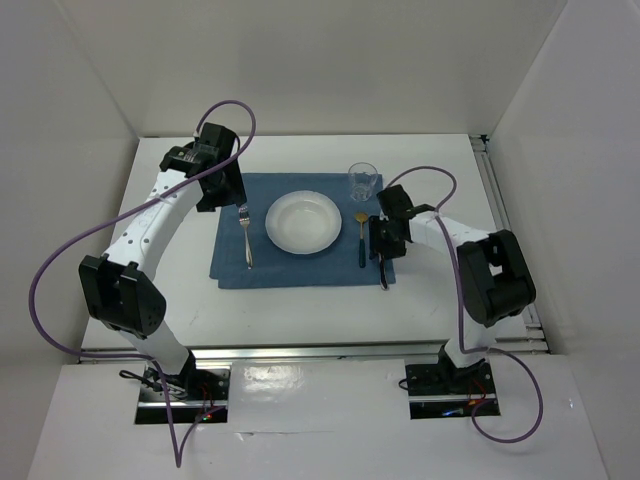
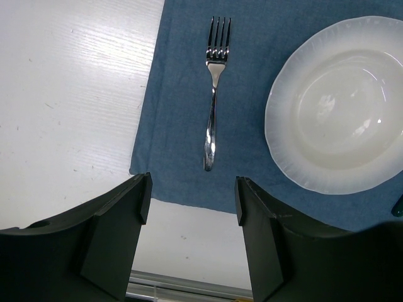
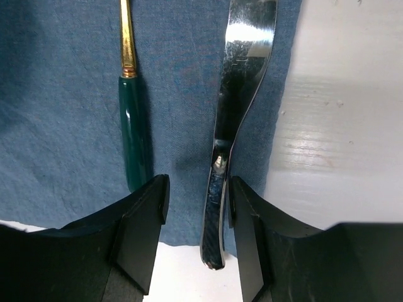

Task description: Set the dinner table for one person

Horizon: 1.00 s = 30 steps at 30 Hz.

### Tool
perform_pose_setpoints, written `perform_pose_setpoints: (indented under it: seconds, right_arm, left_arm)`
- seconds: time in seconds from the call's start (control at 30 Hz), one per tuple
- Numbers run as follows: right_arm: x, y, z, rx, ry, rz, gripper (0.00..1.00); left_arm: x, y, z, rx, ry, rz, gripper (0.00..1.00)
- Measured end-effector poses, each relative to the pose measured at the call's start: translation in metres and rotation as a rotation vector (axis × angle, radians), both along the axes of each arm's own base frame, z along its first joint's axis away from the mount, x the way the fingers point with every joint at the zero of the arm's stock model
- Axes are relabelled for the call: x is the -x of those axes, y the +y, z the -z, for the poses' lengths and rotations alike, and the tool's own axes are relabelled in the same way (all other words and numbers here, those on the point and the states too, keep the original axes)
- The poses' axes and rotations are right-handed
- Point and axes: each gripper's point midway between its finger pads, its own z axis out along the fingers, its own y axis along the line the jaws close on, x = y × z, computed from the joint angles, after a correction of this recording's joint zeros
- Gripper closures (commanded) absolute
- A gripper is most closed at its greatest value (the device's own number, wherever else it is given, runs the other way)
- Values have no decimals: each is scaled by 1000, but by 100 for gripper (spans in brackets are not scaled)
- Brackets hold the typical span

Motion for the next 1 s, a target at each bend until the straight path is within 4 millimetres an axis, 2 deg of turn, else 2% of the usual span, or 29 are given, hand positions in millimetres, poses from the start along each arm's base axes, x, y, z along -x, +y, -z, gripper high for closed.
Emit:
perform_pose_setpoints:
  seconds: [0.23, 0.4, 0.5, 0.57, 0.63, 0.73, 0.83, 1.0]
  right_arm:
    - [0, -2, 7, 14, 16, 15, 62]
    - [-1, -6, 14, 43, 24, 37, 64]
    - [-1, -7, 14, 65, 18, 42, 78]
    - [-1, -8, 14, 77, 15, 51, 94]
    - [0, -8, 12, 85, 10, 58, 100]
    - [2, -11, 8, 100, 11, 66, 100]
    - [1, -13, -5, 107, -2, 74, 100]
    - [-23, -4, -39, 72, -83, 74, 100]
  left_arm:
    - [0, 0, 0, 0, 0, 0, 28]
    - [0, 0, 0, 0, 0, 0, 28]
    - [0, 0, 0, 0, 0, 0, 28]
    - [0, 0, 0, 0, 0, 0, 28]
    - [0, 0, 0, 0, 0, 0, 28]
    - [0, 0, 0, 0, 0, 0, 28]
    - [0, 0, 0, 0, 0, 0, 28]
    - [0, 0, 0, 0, 0, 0, 28]
